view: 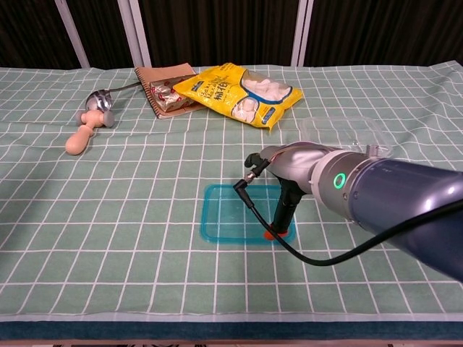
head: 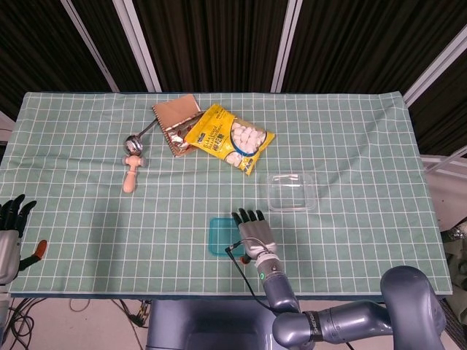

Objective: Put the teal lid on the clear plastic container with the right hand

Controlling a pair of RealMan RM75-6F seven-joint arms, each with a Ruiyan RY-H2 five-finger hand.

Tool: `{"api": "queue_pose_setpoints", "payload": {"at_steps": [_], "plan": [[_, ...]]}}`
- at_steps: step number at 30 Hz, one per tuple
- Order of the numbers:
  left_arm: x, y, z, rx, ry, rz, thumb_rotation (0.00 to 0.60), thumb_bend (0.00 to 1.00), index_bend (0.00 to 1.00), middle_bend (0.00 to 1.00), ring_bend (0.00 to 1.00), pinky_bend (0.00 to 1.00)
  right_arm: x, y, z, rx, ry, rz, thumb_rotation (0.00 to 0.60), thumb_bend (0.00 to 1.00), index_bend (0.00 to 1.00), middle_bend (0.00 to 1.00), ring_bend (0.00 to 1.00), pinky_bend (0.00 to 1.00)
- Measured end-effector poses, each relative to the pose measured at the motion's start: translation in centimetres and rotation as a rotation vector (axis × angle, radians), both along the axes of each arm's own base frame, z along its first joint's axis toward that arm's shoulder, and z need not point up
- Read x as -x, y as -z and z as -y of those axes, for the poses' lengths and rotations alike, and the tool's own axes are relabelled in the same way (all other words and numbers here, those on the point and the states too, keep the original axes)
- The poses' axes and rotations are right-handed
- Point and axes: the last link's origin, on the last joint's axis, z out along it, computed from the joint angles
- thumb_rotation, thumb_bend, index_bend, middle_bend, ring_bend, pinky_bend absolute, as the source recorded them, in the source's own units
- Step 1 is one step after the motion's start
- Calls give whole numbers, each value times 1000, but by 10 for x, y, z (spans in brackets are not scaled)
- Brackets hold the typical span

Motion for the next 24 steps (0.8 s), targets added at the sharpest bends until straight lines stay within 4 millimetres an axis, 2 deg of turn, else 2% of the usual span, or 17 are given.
{"api": "queue_pose_setpoints", "payload": {"at_steps": [24], "plan": [[1, -1, 0, -2, -8, 2, 600, 344, 121, 0, 0, 0, -4, 20, -4, -22, 2, -1, 600, 215, 0, 97, 0, 0]]}}
